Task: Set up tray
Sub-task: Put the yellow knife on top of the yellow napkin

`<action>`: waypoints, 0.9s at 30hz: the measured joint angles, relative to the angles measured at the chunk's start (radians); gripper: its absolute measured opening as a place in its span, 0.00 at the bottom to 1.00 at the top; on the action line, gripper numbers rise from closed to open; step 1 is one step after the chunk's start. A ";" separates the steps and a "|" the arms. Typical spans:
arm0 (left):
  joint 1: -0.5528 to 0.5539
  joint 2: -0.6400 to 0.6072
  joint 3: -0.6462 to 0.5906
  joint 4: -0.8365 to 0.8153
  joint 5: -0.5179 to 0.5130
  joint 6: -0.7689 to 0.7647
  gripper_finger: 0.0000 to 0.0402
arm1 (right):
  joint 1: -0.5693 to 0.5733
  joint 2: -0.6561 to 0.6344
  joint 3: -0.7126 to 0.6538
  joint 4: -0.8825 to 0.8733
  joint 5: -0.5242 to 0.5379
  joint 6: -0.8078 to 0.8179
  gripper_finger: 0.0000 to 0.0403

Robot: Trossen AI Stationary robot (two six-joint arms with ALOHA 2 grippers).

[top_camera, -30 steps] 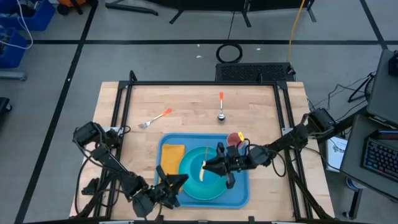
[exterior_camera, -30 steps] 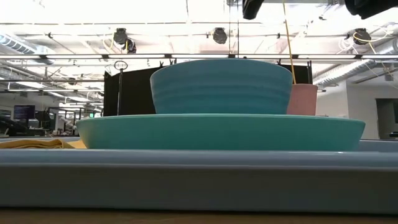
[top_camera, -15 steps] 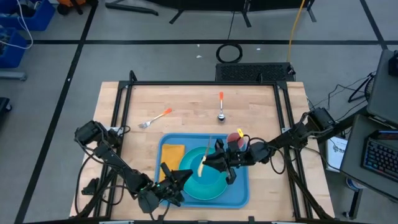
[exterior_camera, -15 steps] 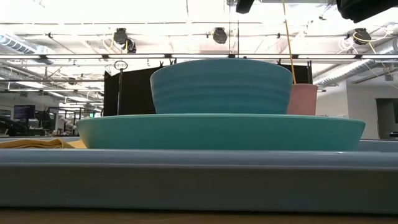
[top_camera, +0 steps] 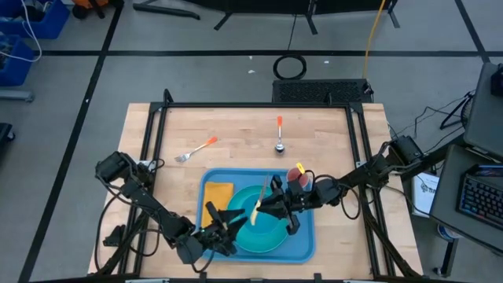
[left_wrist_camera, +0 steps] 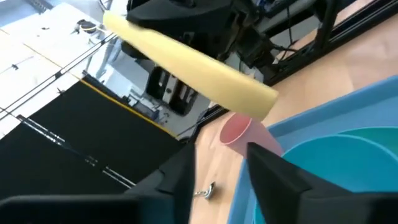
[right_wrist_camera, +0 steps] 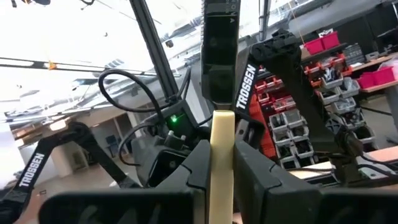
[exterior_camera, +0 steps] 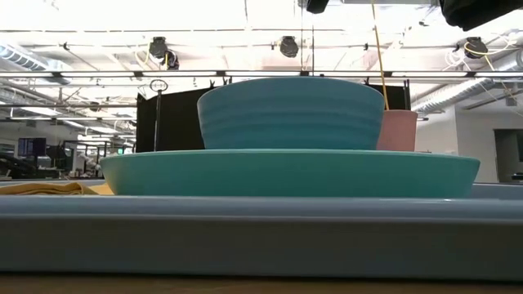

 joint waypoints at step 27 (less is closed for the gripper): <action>0.074 0.000 -0.001 0.133 -0.017 0.193 0.38 | -0.095 0.016 0.000 0.120 -0.005 0.008 0.08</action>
